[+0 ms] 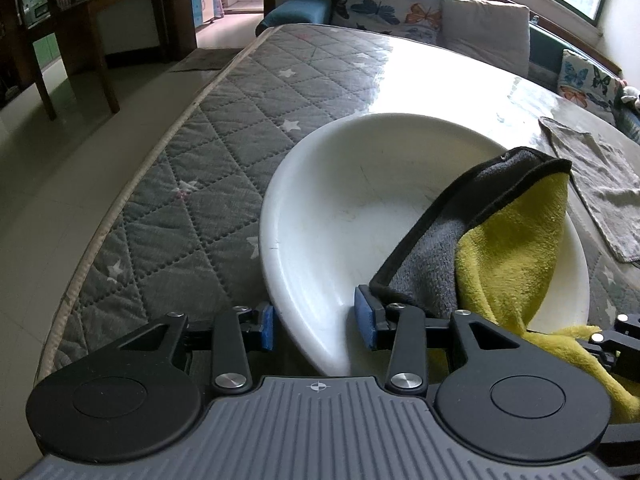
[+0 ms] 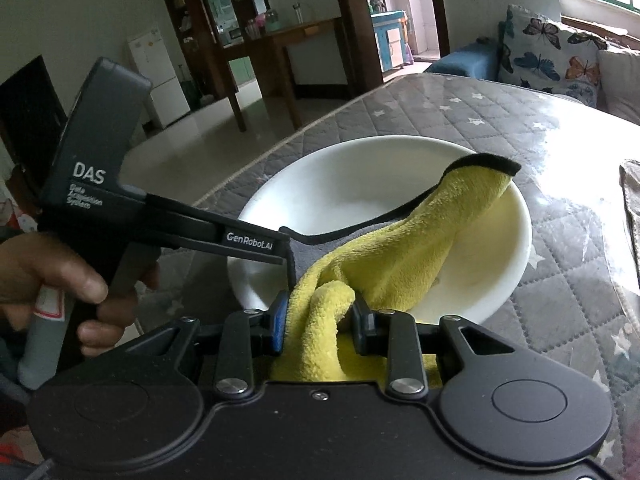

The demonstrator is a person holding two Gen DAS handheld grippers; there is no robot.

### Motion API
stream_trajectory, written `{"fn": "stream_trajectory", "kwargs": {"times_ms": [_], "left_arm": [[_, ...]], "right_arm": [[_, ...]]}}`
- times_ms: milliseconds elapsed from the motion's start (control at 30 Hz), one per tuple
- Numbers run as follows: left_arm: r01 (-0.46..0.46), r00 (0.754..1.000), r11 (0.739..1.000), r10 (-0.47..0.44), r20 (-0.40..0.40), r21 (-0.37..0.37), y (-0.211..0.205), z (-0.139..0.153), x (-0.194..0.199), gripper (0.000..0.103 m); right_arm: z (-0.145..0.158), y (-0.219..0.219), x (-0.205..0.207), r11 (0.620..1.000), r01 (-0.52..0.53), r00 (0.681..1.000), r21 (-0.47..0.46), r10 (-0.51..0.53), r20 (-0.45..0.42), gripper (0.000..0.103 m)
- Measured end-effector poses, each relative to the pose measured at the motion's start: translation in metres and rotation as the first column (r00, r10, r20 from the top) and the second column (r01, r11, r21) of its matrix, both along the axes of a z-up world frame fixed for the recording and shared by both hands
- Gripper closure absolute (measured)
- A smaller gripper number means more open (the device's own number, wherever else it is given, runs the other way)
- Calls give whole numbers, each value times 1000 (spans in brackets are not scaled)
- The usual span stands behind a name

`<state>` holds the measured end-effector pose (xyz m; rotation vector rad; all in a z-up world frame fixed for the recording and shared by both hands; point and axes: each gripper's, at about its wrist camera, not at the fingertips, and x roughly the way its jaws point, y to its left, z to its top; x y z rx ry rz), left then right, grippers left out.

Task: Clean bowl
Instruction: 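Wipe the cloth around the bowl interior with the right tool while the left tool holds the rim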

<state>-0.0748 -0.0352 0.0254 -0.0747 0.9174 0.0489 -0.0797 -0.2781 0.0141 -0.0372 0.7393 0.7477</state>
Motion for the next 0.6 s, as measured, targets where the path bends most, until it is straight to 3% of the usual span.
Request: {"fn": "stream_trajectory", "kwargs": {"times_ms": [600], "left_arm": [[15,1000,1000,-15,5,5,5,3,-2,61]], "right_arm": [[3,-13,42,993,17,997,-121,-8,73,73]]}}
